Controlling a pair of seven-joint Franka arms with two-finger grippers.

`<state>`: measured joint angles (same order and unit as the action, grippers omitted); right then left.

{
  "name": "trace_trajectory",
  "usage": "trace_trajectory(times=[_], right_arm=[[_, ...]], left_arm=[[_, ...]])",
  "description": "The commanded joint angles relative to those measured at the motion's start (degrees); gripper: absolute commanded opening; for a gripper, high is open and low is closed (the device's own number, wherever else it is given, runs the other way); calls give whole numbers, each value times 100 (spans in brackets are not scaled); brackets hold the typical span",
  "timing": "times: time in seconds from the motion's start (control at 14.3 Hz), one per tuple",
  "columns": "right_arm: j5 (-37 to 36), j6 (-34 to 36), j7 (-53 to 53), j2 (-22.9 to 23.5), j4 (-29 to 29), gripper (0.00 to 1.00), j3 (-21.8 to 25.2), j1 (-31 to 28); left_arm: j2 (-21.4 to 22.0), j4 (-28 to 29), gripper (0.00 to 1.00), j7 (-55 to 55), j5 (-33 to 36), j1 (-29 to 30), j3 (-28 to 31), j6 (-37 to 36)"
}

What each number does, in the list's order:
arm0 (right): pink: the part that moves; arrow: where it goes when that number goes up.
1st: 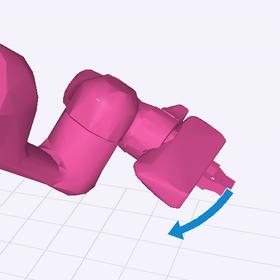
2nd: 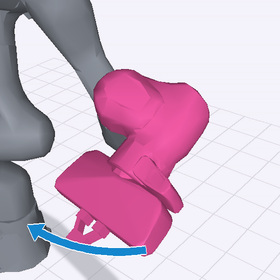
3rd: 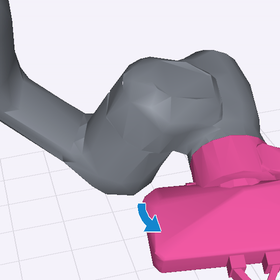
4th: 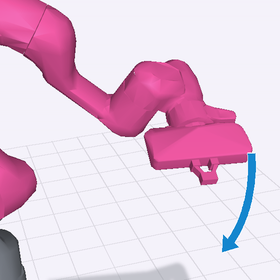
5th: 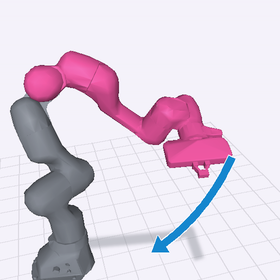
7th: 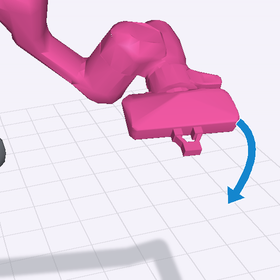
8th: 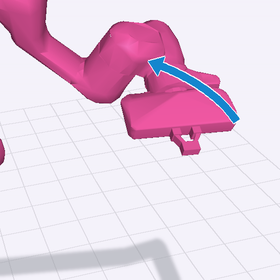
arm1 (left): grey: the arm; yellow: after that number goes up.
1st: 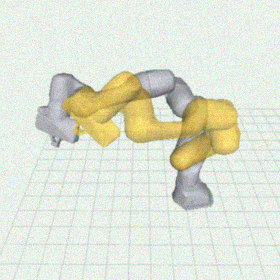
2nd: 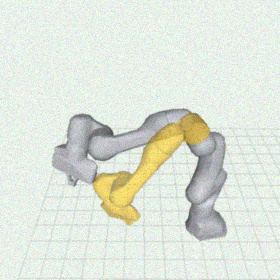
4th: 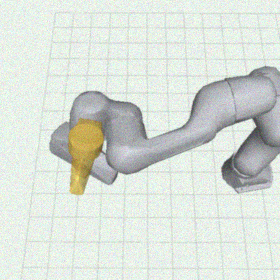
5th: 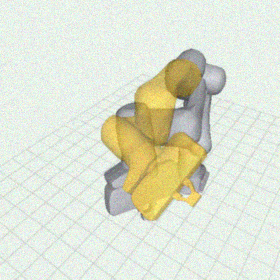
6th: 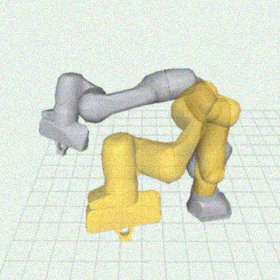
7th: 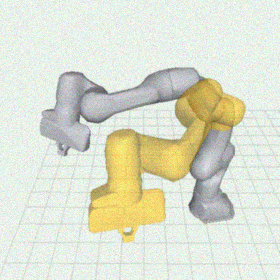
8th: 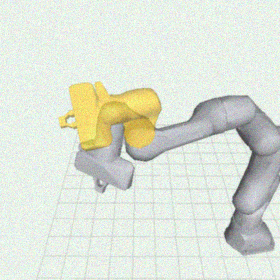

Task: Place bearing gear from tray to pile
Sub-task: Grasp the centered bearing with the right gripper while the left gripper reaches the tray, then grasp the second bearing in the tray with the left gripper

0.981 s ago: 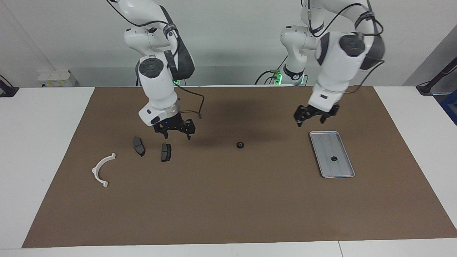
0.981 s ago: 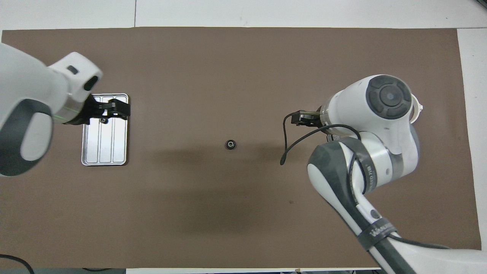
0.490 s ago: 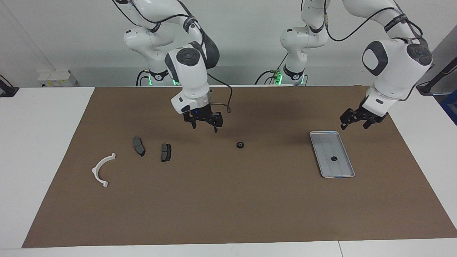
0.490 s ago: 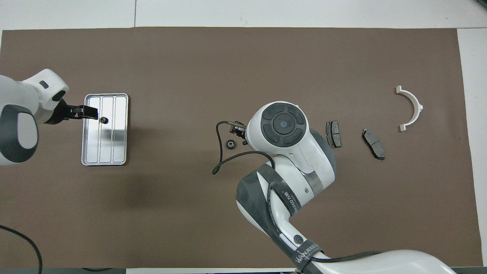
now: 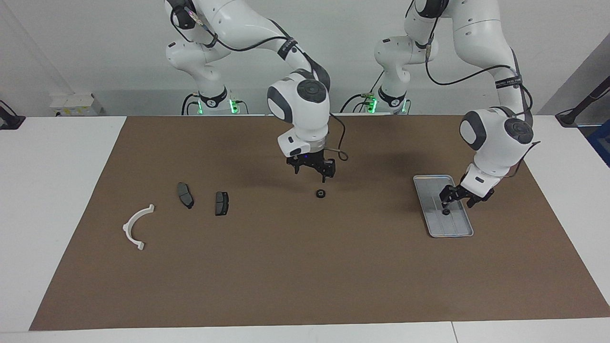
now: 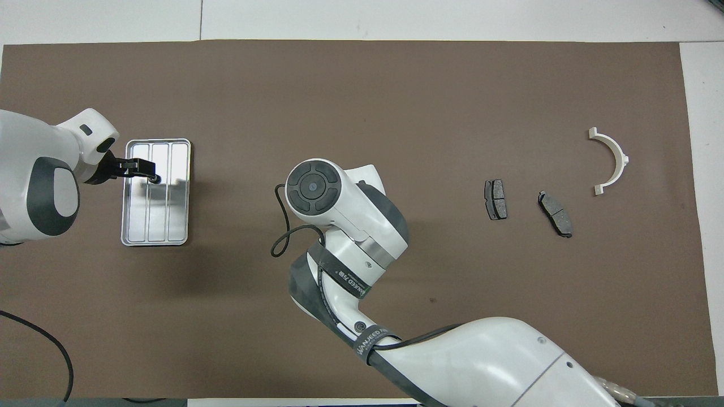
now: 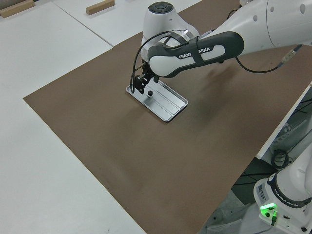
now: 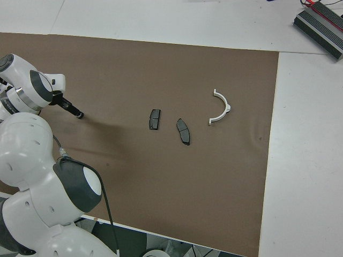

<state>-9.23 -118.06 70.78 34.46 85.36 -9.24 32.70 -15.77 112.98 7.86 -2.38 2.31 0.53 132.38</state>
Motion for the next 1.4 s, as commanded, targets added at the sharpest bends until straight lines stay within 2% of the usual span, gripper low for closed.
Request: trace_trajectory(times=[0.0,0.35,0.49,0.63,0.77,0.84,0.91,0.98,1.12,1.33], right_arm=[[-140,117,85,403,-468,95,-8,-36],[-123,-42,94,535,-442,91,-8,17],[-131,-68,94,526,-415,85,-8,8],[-131,-77,94,526,-371,81,-16,-27],[-105,-33,93,518,-319,81,-16,-36],[-96,37,85,518,-301,81,-16,-36],[-79,46,85,518,-283,81,-16,-18],[-53,46,93,509,-257,81,-16,-18],[-35,46,85,509,-213,79,-25,-36],[-35,152,59,491,-195,57,-34,-106]], left_arm=[[-32,232,88,110,-78,-20,-1,392],[-49,558,87,49,-78,-73,-1,842],[-49,576,83,49,-78,-82,-1,859],[-67,576,72,5,-78,-152,-1,903],[-93,585,50,-65,-78,-170,-1,956],[-93,594,32,-161,-78,-213,-1,956],[-93,602,6,-310,-78,-240,-1,956],[-93,611,0,-399,-78,-275,-1,965],[-93,611,0,-461,-78,-293,-1,965],[-23,498,0,-461,-78,-302,-1,711]])
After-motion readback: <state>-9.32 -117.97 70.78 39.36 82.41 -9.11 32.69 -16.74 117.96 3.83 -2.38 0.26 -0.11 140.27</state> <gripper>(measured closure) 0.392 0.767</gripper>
